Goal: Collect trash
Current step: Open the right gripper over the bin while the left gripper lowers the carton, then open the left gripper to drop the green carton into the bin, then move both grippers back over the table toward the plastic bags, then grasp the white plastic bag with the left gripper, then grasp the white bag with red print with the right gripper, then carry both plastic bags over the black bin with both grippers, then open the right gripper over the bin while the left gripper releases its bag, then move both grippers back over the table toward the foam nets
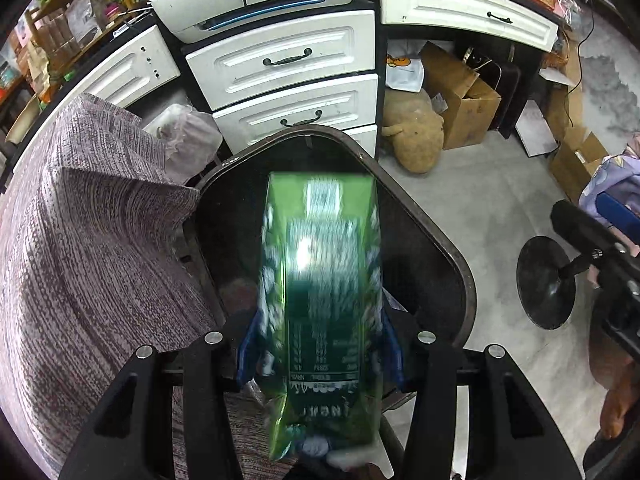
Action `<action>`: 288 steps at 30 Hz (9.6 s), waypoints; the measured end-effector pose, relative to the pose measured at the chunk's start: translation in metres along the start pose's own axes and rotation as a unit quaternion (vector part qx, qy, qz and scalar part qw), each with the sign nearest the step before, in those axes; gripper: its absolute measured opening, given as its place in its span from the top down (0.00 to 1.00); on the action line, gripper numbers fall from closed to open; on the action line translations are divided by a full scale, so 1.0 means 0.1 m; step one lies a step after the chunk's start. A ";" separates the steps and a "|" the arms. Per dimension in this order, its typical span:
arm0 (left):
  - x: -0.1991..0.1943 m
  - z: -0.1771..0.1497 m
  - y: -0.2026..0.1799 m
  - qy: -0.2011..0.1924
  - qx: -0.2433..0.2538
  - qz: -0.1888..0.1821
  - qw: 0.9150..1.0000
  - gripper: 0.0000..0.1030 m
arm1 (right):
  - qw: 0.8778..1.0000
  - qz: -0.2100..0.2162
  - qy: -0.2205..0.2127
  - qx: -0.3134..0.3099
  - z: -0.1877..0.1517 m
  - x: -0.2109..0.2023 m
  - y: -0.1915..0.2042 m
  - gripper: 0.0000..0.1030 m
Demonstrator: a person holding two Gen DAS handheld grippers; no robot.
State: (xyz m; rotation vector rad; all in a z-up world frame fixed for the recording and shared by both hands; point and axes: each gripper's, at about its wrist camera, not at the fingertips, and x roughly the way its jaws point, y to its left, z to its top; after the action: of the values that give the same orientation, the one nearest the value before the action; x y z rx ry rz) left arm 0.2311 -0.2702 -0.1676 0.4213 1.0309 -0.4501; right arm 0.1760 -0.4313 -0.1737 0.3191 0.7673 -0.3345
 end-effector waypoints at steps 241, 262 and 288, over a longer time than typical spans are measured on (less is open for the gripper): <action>-0.29 -0.08 0.07 -0.040 0.004 -0.028 0.999 0.42 | 0.998 0.035 0.047 0.023 -0.07 0.10 0.22 0.29; -1.21 -0.34 0.14 -0.152 0.012 -0.010 0.988 0.06 | 0.999 0.036 0.021 -0.006 0.01 -0.10 0.42 0.19; -2.10 -1.11 2.01 -0.193 -0.136 0.155 0.959 0.05 | 0.959 0.199 -0.035 -0.199 0.21 -0.80 2.66 0.13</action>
State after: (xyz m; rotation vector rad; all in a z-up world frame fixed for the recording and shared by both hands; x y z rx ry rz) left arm 0.1678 -0.0106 -0.0077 0.2295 0.6187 -0.0968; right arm 0.2432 -0.1863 -0.0594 0.0746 0.6641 0.1889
